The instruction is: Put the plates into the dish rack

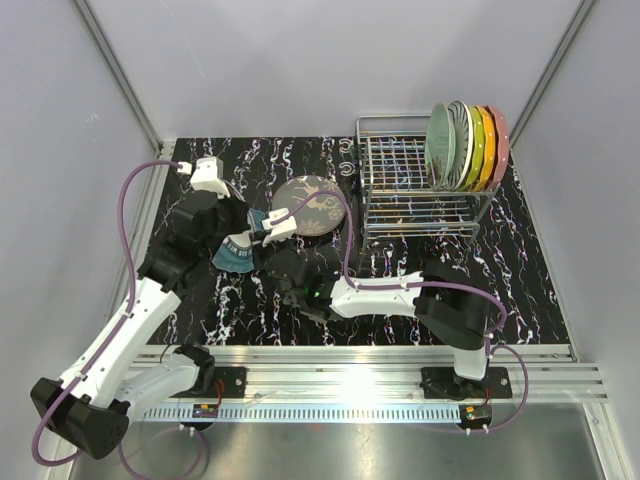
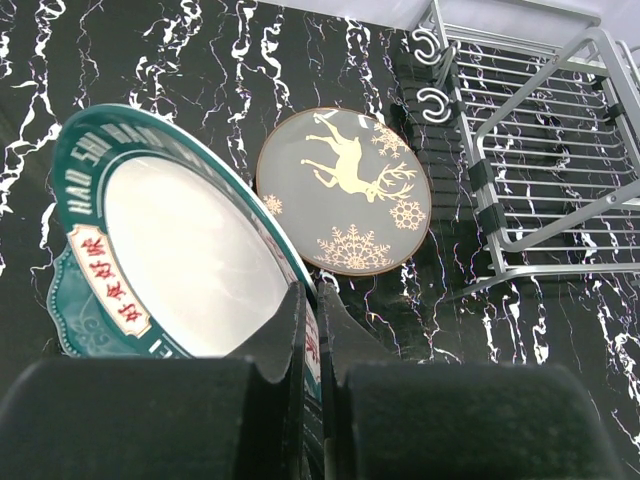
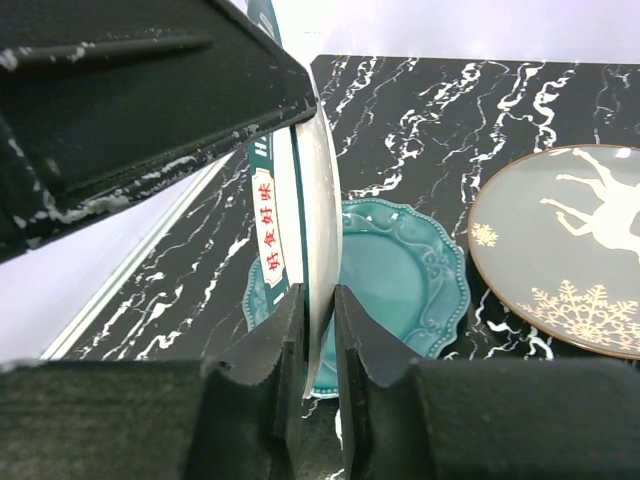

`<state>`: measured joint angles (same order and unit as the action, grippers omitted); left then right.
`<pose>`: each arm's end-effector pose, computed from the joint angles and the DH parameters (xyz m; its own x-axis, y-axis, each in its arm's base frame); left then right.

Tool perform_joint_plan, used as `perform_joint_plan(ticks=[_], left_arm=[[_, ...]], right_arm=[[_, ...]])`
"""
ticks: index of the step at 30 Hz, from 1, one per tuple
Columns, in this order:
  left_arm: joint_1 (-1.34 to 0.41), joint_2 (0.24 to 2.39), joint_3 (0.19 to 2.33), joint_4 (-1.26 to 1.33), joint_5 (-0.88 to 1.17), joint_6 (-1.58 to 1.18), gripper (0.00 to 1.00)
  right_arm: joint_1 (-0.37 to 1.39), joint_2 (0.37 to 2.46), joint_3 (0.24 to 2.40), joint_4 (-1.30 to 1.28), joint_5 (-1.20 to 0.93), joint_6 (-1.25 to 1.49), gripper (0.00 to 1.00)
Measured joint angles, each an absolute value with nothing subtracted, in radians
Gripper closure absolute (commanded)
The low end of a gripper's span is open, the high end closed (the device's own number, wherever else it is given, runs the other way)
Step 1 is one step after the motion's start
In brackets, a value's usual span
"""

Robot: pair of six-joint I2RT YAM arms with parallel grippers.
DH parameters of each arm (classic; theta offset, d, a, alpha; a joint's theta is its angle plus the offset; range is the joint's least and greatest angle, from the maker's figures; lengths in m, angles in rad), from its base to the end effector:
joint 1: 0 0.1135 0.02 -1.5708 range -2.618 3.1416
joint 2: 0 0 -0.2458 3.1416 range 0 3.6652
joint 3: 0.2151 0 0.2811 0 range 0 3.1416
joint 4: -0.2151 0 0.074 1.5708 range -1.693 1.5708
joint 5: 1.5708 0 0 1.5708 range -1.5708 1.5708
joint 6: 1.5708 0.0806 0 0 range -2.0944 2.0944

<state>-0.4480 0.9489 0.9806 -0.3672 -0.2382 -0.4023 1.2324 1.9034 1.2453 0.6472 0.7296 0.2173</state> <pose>0.2725 -0.1099 0.3318 -0.3592 -0.2495 -0.8993 0.0864 0.9506 -0.2982 0.2128 0.4428 0.2239 -0.1074 0.1789 -0.9780 -0.4698 0.8578 0.2085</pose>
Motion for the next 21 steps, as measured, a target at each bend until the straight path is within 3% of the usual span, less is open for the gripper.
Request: perform_joint_plan(ticks=[2,3,5,7,21], left_arm=[[-0.448,0.951,0.981,-0.367,-0.235,-0.402,0.98],[-0.448,0.953,0.981,-0.367,-0.233,-0.402,0.89],[-0.448,0.957,0.981,-0.367,-0.231,-0.401,0.85],[-0.447,0.962,0.981,-0.368,-0.231,-0.392,0.74],[-0.446,0.965,0.981,-0.365,-0.233,-0.363,0.53]], right_arm=[[1.232,1.903,1.243,0.647,0.737,0.209,0.94],[1.232,1.903,1.242,0.646,0.742,0.205,0.96],[1.232,1.903,1.240,0.646,0.749,0.201,1.00],[1.232,1.903,1.238,0.646,0.762,0.195,1.00],[1.230,1.903,1.217,0.552,0.837,0.175,1.00]])
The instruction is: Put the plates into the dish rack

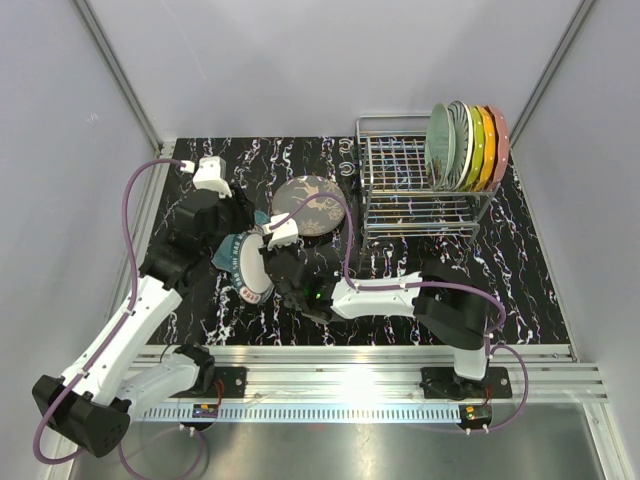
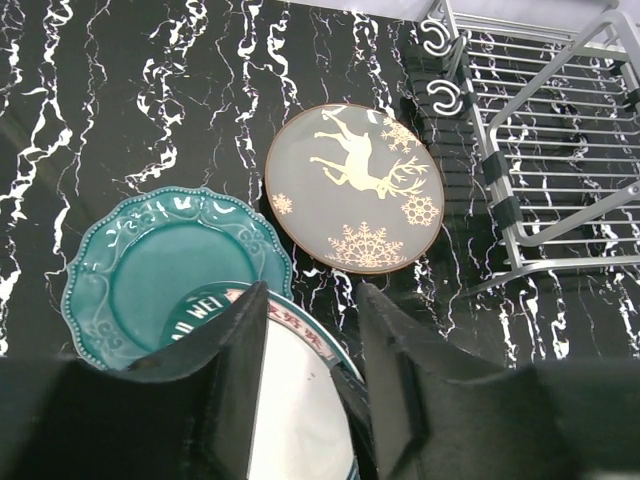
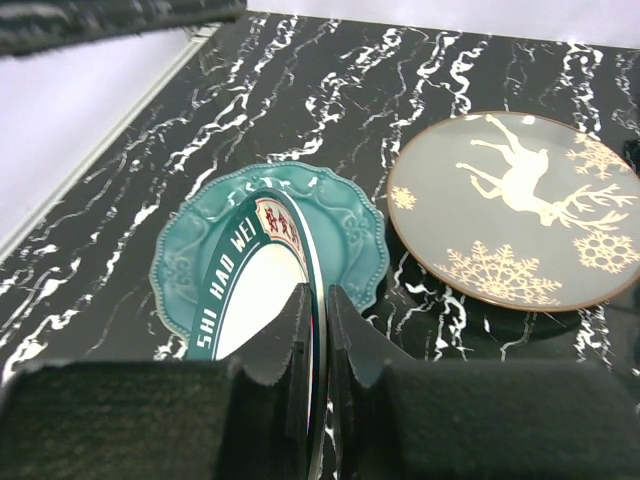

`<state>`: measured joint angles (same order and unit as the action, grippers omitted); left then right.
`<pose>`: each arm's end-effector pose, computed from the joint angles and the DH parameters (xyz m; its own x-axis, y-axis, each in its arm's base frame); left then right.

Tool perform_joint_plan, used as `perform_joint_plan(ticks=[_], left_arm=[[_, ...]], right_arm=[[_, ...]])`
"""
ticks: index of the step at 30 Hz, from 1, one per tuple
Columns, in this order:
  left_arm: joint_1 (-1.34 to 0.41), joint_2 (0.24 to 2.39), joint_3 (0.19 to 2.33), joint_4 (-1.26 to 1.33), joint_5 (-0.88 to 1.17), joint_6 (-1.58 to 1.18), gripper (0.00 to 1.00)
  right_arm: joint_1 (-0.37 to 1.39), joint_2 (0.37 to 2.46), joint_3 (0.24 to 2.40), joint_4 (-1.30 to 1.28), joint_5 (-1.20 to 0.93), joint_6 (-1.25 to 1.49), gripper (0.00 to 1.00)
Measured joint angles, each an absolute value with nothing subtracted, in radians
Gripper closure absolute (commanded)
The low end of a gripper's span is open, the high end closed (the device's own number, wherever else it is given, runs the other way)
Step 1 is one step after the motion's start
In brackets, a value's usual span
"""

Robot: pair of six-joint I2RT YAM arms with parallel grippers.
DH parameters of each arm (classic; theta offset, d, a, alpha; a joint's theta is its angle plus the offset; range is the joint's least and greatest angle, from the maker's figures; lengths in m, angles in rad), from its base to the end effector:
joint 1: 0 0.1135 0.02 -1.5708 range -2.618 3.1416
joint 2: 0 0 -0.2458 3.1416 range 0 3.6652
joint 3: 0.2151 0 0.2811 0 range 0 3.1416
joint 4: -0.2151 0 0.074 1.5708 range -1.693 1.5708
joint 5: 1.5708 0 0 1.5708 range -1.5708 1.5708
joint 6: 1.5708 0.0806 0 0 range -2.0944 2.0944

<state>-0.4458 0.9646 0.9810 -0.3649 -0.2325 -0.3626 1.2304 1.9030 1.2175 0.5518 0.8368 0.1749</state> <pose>0.2758 -0.1112 0.3279 -0.3676 -0.2069 -0.9067 0.1003 0.9604 -0.2598 0.2159 0.4302 0.2014 -0.1109 0.0359 -0.9932 -0.3721 0.9252 0.0750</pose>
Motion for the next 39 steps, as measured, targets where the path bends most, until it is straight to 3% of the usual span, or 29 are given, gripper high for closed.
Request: perform_joint_plan(ticks=[5,10,20,27,39], left_arm=[[-0.446,0.965,0.981,-0.366,-0.247,-0.356,0.44],[-0.446,0.965,0.981,-0.369,-0.278,-0.348,0.41],[-0.446,1.026,1.005,-0.373,-0.224,-0.340,0.32],[-0.441,1.056,1.006,-0.353,-0.005,-0.318,0.23],[-0.441,1.213,1.027,-0.308,0.398,-0.311,0.18]], right_arm=[[1.230,1.889,1.198,0.527,0.852,0.167,1.00],[1.228,1.822,1.147,0.513,0.857,0.136,1.00],[1.169,1.528,0.982,0.406,0.854,0.220,1.00],[1.079,1.264,0.838,0.315,0.873,0.318,1.00],[1.065,0.915,0.709,0.289,0.882,0.340,1.00]])
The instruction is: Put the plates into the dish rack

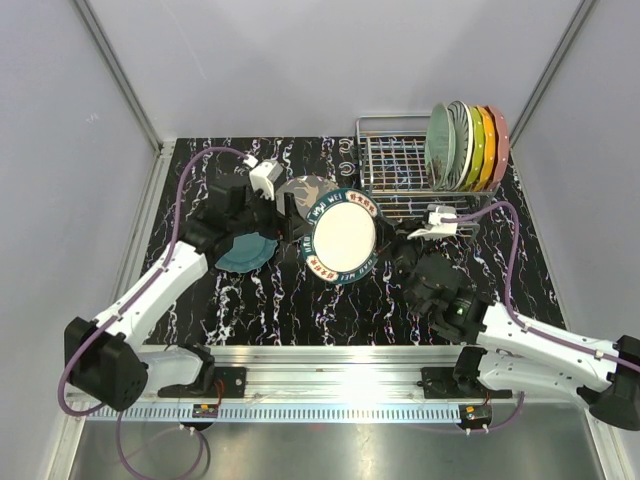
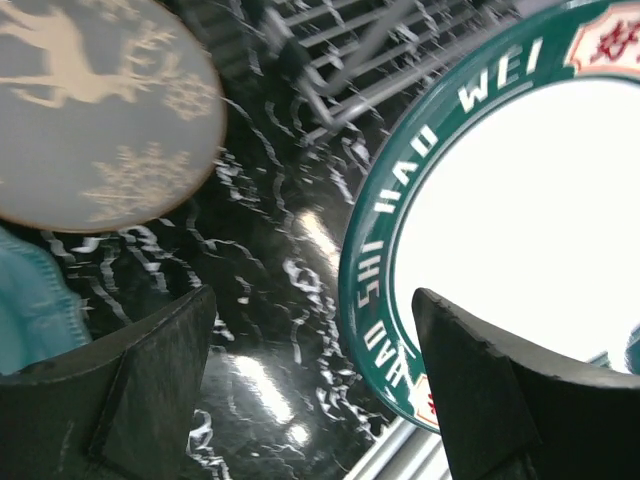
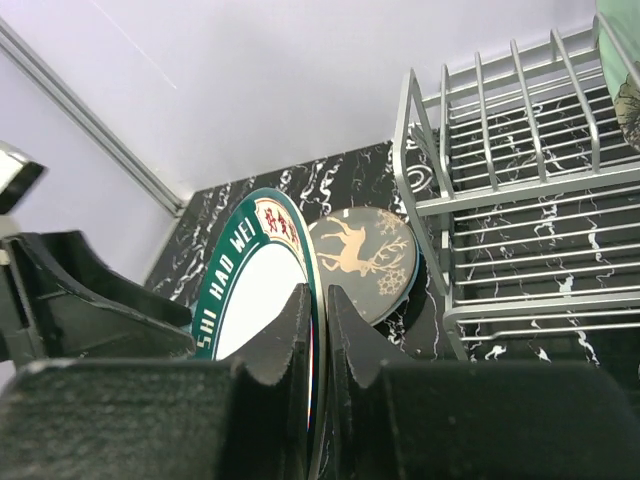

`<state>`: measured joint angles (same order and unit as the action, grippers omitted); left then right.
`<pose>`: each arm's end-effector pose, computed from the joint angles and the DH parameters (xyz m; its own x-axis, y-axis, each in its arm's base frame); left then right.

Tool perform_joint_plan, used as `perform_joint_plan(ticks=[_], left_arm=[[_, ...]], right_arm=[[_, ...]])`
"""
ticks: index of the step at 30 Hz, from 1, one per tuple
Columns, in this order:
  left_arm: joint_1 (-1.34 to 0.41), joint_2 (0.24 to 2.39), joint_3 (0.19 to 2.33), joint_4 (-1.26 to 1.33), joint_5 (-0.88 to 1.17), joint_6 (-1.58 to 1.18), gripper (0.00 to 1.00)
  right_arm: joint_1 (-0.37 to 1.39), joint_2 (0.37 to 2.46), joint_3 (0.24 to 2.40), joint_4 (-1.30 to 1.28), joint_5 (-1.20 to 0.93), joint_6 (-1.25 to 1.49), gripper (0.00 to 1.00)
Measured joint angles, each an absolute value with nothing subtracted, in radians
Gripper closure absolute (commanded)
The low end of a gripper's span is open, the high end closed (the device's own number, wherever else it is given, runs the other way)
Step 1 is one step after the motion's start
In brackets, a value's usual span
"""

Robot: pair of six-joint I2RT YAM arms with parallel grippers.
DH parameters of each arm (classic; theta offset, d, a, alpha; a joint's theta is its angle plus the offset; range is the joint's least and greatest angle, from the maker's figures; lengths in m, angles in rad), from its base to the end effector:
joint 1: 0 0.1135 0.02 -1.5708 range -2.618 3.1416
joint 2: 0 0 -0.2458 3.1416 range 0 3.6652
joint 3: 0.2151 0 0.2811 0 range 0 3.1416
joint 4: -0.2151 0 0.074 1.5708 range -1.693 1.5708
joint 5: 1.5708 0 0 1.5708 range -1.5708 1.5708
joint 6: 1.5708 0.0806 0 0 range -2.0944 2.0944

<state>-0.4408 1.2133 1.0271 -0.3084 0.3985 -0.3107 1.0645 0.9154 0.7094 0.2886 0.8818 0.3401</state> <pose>0.2991 -0.1757 0.2815 -0.6234 -0.0174 -0.7817 0.5373 0.7168 -0.4445 0.1883 0.2113 0.3213 -0.0233 0.3953 -0.9183 -0.1858 0.9008 0.3925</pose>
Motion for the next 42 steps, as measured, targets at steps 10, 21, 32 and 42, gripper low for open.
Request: perform_joint_plan(ticks=[10,21,32,42], left_arm=[[-0.414,1.252,1.022,-0.205,0.673,-0.374,0.65],[-0.377,1.254,1.021,-0.178,0.693,-0.390,0.87],[-0.339,1.251,1.021,-0.193,0.688,-0.394,0.89],[-0.309,1.230,1.021,-0.179,0.653,-0.394,0.88]], right_arm=[[1.054,0.871,0.613,0.397,0.888,0.334,1.00],[1.051,0.859,0.601,0.446,0.877,0.338,0.97],[1.046,0.851,0.601,0.337,0.797,0.432,0.87],[1.045,0.862,0.602,0.220,0.693,0.510,0.80]])
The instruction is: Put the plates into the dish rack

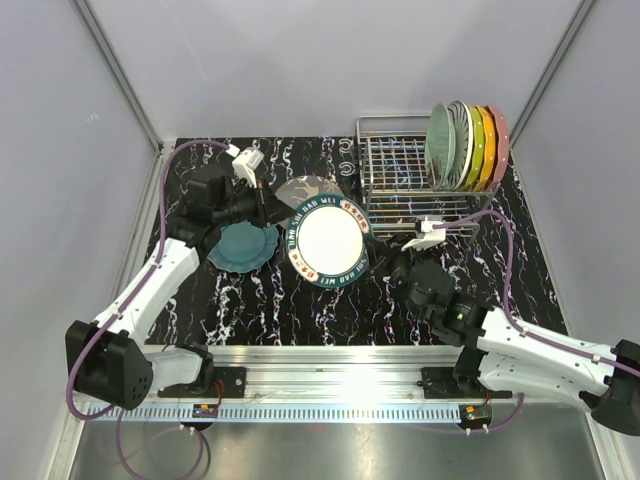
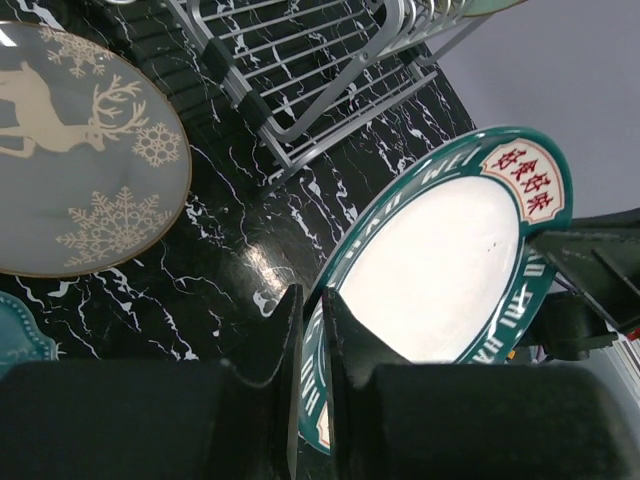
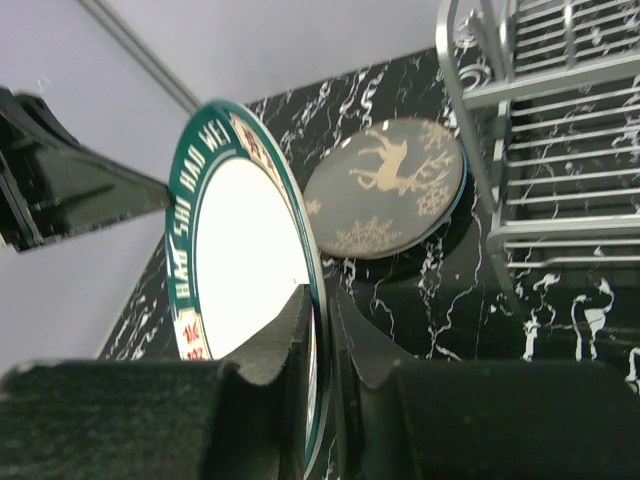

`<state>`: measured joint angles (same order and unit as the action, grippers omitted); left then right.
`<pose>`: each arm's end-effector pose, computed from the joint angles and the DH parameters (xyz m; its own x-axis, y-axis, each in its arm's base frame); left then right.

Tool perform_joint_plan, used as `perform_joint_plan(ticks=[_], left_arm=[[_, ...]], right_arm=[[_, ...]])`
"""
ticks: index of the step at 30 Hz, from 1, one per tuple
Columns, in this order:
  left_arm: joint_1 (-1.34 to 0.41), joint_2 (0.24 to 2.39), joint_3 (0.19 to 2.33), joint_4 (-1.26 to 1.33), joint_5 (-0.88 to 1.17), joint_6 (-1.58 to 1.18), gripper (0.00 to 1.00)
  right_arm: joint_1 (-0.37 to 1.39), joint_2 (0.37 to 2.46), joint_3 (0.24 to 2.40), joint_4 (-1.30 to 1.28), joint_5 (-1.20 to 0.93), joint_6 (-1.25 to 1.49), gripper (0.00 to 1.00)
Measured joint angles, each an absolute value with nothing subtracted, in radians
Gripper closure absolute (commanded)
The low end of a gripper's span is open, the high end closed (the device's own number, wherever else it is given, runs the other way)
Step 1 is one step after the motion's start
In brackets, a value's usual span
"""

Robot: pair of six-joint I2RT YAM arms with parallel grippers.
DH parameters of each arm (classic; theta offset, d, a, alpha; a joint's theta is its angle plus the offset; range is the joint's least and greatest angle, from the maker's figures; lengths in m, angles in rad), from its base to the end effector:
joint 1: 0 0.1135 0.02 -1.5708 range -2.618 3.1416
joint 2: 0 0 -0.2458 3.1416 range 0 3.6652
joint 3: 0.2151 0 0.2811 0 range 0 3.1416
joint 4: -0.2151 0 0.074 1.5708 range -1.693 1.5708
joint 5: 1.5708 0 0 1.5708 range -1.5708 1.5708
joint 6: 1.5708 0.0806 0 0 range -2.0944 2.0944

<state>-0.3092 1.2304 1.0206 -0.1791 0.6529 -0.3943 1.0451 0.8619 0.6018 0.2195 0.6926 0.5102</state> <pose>0.3154 -0.1522 0.2944 -0.6320 -0.1184 -0.7658 0.5788 0.5850 -0.5681 0.1834 0.2135 0.2819 -0.1865 0.4275 -0.8846 -0.2916 0.8357 0.4653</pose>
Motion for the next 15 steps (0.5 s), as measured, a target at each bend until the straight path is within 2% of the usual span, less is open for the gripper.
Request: perform_joint_plan(ticks=[13,15], left_arm=[[-0.295,1.226,1.021,-0.149,0.631,-0.394,0.88],[-0.295,1.226,1.021,-0.141,0.631,-0.396,0.86]], right_arm=[[1.028,0.910,0.602,0.163,0.573,0.581,0.84],[1.025,0.916,0.602,0.154,0.562,0.584,0.92]])
